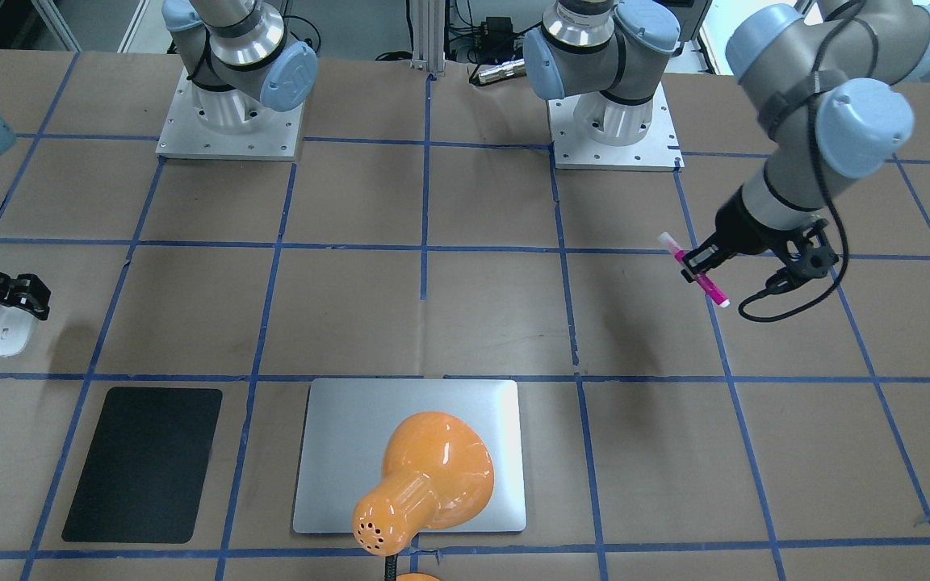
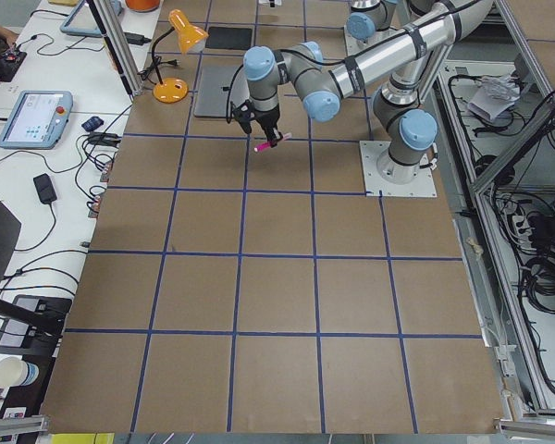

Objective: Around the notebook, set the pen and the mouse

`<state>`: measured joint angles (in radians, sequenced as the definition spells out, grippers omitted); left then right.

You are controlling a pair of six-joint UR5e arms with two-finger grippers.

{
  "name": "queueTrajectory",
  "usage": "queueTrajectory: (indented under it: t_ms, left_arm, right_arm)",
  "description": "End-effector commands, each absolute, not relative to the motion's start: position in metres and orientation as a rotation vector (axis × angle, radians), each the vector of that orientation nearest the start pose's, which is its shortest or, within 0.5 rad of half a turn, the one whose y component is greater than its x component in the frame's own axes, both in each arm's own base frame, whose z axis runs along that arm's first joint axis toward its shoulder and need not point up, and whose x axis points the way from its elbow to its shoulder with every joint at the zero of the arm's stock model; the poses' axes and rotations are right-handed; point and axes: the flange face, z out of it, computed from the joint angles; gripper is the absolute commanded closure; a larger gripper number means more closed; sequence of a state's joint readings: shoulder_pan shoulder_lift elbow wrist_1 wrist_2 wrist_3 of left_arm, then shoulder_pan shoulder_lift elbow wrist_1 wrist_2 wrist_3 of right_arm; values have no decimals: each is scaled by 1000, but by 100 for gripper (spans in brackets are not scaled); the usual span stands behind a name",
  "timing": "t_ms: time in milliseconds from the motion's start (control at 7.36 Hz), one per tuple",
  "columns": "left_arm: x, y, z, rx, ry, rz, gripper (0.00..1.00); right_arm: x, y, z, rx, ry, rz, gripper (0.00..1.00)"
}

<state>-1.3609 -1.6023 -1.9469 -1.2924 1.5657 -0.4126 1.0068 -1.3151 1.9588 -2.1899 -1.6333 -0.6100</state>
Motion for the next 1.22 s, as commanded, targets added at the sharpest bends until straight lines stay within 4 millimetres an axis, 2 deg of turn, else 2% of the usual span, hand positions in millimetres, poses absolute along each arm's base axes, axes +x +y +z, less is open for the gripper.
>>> queueTrajectory:
  t_ms: [0, 136, 272, 407, 543, 679, 815, 951, 1086]
  left_arm:
    - [-182, -456, 298, -1301, 2821, 152, 100]
    - [-223, -450, 280, -1470, 2767, 87, 100]
    - [-245, -461, 273, -1701, 2712, 31, 100]
    - [-260, -463, 251, -1919, 2564, 102, 100]
    - [-283, -465, 240, -2092, 2476, 156, 100]
    - [-301, -467, 226, -2192, 2407, 163, 100]
    - [-325, -461, 215, -2161, 2409, 182, 100]
    - [-351, -446, 204, -2105, 2428, 189, 100]
    - [-357, -444, 198, -2072, 2445, 188, 100]
  right_arm:
    - [-89, -537, 258, -197, 3195, 13, 42]
    - [-76, -554, 254, -212, 3187, 1, 42]
    - [-72, -575, 241, -174, 3141, -34, 42]
    - [-61, -606, 240, -214, 3127, -89, 41]
    - [-37, -641, 231, -153, 3145, -87, 41]
    - [-23, -665, 217, -7, 3144, -83, 41]
    - [-21, -678, 206, 14, 3140, -72, 41]
    - [-19, -680, 199, 111, 3121, -40, 41]
    - [-10, -677, 194, 105, 3116, 7, 40]
